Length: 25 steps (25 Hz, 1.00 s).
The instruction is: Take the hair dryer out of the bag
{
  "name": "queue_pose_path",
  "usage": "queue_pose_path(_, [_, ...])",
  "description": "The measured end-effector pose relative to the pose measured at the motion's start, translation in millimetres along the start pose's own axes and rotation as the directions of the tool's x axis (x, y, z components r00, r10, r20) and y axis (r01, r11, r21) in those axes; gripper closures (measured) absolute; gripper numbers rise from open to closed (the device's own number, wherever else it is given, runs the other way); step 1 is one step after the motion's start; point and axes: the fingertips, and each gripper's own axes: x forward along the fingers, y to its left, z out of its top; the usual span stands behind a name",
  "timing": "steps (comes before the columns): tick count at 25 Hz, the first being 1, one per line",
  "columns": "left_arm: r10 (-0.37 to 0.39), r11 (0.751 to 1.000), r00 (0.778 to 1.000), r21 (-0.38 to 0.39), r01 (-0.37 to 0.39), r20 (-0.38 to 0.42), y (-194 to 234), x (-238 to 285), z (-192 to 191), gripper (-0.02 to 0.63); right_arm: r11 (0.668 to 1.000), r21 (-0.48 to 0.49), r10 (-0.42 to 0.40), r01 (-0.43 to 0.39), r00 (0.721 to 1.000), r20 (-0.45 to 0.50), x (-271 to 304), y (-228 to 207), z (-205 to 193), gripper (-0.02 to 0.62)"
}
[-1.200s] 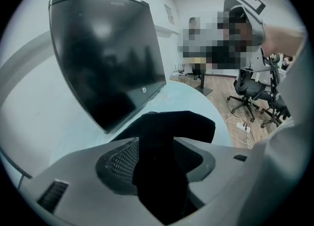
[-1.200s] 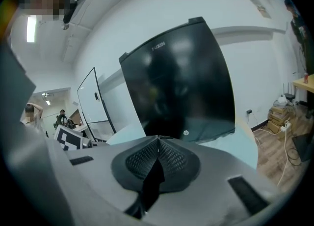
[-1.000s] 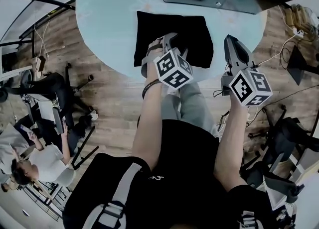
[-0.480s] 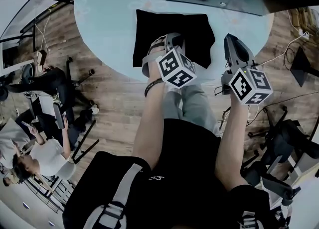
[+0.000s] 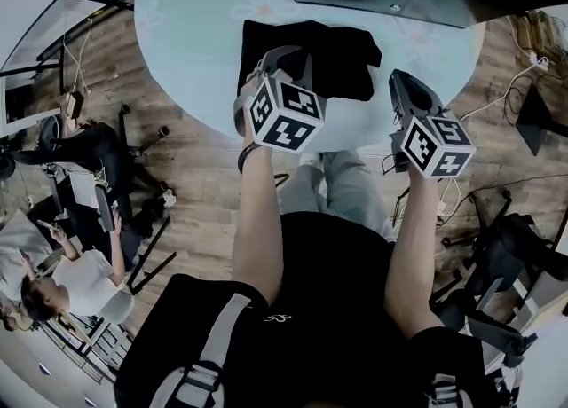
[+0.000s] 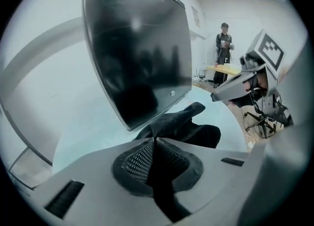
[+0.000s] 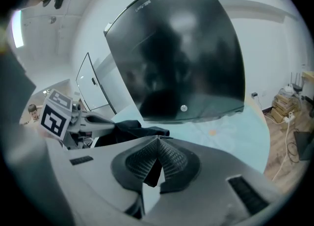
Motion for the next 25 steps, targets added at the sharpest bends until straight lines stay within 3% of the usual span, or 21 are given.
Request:
queue_pose_path(5, [0.037,0.999,0.998,-0.026,-0.039,-0.042,22,-10,-17,0.591,0.999,-0.021,0.035,-0.037,0.996,-0.088,16,8,-13,0.594])
queue_pose_path(9, [0.062,0.996,0.997,-0.057,-0.064,-0.047,32,-16,-24,0.591,0.997,-0.017,0.068,-0.073,0.976,-0.206,30,17,-34,0.592])
queue_pose_path(11, [0.068,0.995,0.996,-0.067,-0.072,-0.056,37,-18,-31,0.591,0.997,-0.01,0.07,-0.076,0.965,-0.254,39,19,-45,0.523])
queue_pose_path(12, [0.071,0.994,0.996,-0.073,-0.075,-0.062,41,-18,-36,0.591,0.998,-0.012,0.062,-0.068,0.961,-0.268,44,20,-50,0.523])
queue_pose_path(16, [0.092,0.989,0.991,-0.107,-0.102,-0.094,55,-22,-54,0.591,0.999,-0.027,0.036,-0.045,0.959,-0.282,59,20,-53,0.523])
queue_pose_path(17, [0.099,0.987,0.99,-0.115,-0.11,-0.1,57,-23,-56,0.591,0.998,-0.019,0.048,-0.056,0.957,-0.286,62,20,-53,0.493])
queue_pose_path(19, [0.108,0.984,0.988,-0.128,-0.122,-0.108,58,-24,-58,0.591,0.997,0.014,0.082,-0.082,0.954,-0.29,66,22,-54,0.451])
queue_pose_path(25, [0.119,0.978,0.983,-0.155,-0.14,-0.138,64,-24,-71,0.591,0.989,0.121,0.109,-0.08,0.959,-0.261,81,19,-52,0.451])
